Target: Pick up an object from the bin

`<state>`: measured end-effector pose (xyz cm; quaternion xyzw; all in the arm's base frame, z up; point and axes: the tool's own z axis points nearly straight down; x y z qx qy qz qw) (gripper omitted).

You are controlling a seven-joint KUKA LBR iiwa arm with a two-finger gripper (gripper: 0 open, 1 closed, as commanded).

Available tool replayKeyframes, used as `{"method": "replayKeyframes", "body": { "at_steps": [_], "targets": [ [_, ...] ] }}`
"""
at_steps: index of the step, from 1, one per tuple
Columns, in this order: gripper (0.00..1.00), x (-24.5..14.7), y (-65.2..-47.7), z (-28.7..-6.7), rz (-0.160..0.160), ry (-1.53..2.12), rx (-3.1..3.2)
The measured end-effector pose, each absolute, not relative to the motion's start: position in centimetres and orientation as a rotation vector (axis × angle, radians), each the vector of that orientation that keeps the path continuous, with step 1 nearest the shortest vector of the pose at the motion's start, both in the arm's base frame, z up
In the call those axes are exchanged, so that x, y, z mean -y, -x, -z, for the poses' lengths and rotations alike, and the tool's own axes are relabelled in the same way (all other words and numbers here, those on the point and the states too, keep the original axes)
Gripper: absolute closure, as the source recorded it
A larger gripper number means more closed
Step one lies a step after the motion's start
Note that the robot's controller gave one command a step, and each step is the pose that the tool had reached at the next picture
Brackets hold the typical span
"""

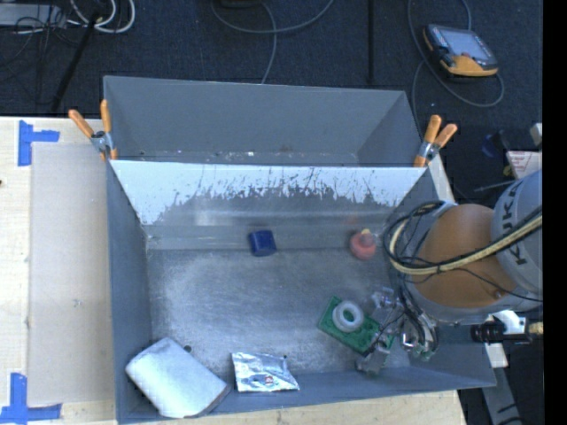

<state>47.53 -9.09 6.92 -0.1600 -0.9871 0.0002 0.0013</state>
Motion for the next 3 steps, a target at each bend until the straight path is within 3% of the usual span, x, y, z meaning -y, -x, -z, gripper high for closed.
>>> {"method": "replayKeyframes", "body": {
  "at_steps": [1,2,3],
  "targets": [
    [0.00,3.0,-49.3,-6.9,0.003,0.054,3.142],
    [0.00,8.8,-50.7,-6.9,-0.003,0.223,3.135],
    [1.00,8.6,-50.7,-6.9,0.000,0.219,3.133]
  ]
}}
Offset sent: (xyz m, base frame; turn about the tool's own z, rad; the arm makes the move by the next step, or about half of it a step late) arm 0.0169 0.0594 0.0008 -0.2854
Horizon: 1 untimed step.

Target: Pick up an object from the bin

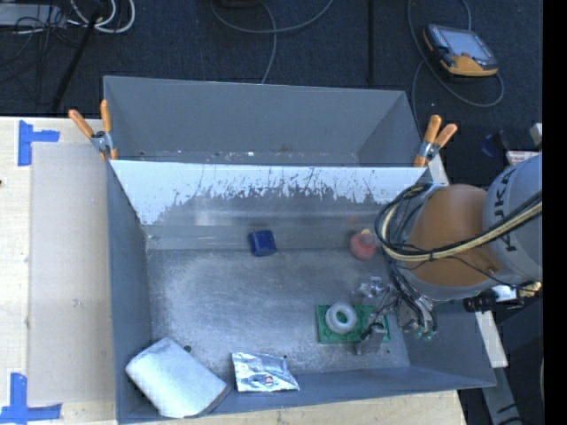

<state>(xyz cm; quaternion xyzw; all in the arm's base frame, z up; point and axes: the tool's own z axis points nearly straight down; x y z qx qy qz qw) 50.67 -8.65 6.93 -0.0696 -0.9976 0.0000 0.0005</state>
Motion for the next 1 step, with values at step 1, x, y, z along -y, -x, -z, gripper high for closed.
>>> {"method": "replayKeyframes", "body": {
  "at_steps": [1],
  "targets": [
    [1.00,10.81,-49.03,-30.33,-0.003,0.134,3.148]
  ]
}}
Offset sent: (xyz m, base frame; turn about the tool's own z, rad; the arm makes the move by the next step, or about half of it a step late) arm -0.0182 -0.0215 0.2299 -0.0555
